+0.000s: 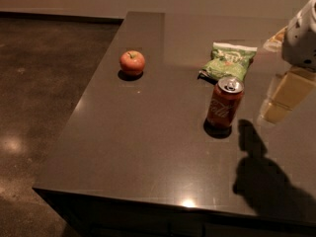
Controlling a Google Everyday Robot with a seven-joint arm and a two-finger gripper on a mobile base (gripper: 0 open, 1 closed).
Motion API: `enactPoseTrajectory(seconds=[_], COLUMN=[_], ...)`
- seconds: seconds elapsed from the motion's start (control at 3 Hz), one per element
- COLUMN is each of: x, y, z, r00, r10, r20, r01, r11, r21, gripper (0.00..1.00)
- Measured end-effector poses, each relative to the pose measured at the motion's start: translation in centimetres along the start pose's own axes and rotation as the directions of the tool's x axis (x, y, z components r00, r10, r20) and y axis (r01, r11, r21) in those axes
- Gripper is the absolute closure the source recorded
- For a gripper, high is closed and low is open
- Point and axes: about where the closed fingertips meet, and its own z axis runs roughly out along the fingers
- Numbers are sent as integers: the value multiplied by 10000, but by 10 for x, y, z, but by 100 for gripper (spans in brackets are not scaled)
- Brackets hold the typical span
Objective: Knock coke can over
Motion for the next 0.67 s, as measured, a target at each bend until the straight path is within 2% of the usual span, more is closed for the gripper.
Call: enactPoseTrajectory(seconds=[0.33, 0.67], x=[-11, -19], y=[-8, -10], z=[24, 46], r00=[9924, 9731], r10=[665, 1101], r20=[1036, 2024], r01=[-658, -1023], r11=[9978, 9936], r21=[-96, -488], gripper=[0, 0])
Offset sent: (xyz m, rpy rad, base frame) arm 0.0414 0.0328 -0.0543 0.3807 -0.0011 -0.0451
